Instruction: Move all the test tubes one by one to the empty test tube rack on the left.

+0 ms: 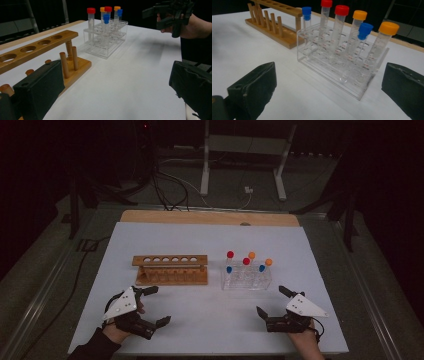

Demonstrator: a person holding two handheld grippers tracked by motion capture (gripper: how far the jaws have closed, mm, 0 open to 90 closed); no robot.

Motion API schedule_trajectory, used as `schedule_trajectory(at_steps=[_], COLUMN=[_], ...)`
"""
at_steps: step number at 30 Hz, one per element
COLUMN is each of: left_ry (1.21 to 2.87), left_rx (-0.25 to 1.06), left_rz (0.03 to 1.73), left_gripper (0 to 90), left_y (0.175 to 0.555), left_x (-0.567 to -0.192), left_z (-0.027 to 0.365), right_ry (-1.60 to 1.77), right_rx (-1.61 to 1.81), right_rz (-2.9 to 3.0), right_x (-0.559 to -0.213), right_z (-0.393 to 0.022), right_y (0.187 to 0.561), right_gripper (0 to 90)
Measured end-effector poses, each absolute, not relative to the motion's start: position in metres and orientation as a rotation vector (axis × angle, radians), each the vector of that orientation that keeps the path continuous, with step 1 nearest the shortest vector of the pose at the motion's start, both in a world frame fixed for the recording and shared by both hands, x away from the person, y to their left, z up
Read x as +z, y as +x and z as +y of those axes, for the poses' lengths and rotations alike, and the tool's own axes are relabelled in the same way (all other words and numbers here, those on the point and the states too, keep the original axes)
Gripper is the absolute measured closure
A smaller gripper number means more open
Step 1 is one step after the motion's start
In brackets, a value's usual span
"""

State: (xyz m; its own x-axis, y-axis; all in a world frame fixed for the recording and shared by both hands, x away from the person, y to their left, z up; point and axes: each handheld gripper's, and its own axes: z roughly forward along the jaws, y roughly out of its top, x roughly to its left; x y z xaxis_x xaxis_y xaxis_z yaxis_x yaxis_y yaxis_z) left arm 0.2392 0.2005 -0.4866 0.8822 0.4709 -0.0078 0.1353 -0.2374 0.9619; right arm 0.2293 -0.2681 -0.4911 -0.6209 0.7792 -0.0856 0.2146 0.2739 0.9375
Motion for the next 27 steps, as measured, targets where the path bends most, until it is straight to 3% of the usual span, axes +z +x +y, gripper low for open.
schedule_trajectory(at_steps=[27], left_ry=[1.794], left_rx=[0.324], left_rz=[0.461], left_gripper=[0.5], left_y=[0.238], left_x=[-0.487], left_z=[0.202], right_ry=[0.98], right_rx=[1.351], right_rz=[1.91], right_x=[-0.427], right_z=[-0.241], right_y=[0.248], right_gripper=[0.0])
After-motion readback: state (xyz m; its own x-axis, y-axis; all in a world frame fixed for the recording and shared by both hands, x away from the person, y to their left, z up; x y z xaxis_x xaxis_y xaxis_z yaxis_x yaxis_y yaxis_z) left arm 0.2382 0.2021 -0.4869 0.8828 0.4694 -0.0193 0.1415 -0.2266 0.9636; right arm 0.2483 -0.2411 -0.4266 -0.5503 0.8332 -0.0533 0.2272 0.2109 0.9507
